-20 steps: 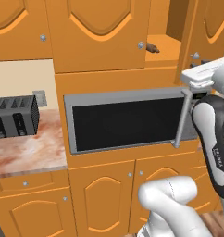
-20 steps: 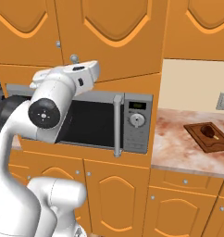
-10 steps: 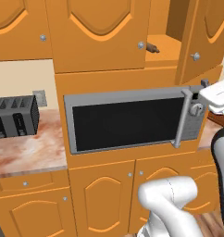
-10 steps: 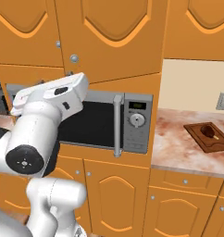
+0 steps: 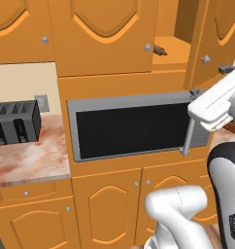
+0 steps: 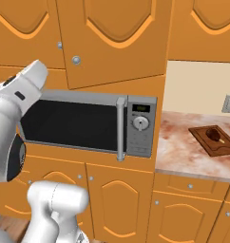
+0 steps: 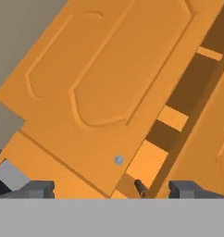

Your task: Open the cabinet, retrieve the rolling pin, and place it next to the meat on the cutting board to prepare for tenderizing.

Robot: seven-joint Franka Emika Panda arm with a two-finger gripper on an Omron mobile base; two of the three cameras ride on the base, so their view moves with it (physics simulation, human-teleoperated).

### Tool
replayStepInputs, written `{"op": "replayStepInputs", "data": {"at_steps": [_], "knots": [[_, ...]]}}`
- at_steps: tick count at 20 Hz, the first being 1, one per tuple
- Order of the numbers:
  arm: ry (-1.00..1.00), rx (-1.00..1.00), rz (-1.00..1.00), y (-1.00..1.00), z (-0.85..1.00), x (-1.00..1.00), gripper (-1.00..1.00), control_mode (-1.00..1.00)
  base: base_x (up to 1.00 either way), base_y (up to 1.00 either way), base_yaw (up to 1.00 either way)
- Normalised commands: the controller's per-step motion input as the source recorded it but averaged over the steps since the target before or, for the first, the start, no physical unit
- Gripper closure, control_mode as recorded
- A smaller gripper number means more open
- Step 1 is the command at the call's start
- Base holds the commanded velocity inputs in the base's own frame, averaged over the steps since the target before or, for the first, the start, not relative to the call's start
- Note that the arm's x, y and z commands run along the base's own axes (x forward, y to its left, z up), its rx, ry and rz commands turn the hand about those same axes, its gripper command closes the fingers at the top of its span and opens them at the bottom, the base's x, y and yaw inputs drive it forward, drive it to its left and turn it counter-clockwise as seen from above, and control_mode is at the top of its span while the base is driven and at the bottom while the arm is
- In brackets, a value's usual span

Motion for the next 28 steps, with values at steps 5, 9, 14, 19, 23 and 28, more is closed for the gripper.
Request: {"op": "replayStepInputs", "data": {"at_steps": [5,9,14,19,23,28], "knots": [[0.06,-0.28,-0.1,0.64,0.0,0.64,-1.0,-1.0,0.0,0.0,0.0],[0.12,-0.27,-0.19,0.35,-0.01,0.89,-1.0,-1.0,0.0,0.0,0.0],[0.14,-0.29,-0.29,0.12,-0.05,0.8,-1.0,-1.0,0.0,0.0,0.0],[0.09,-0.28,-0.37,0.01,-0.1,0.4,-1.0,-1.0,0.0,0.0,0.0],[0.08,-0.19,-0.42,-0.13,-0.13,0.15,-1.0,-1.0,0.0,0.0,0.0],[0.07,-0.16,-0.41,-0.25,-0.07,0.19,-1.0,-1.0,0.0,0.0,0.0]]}}
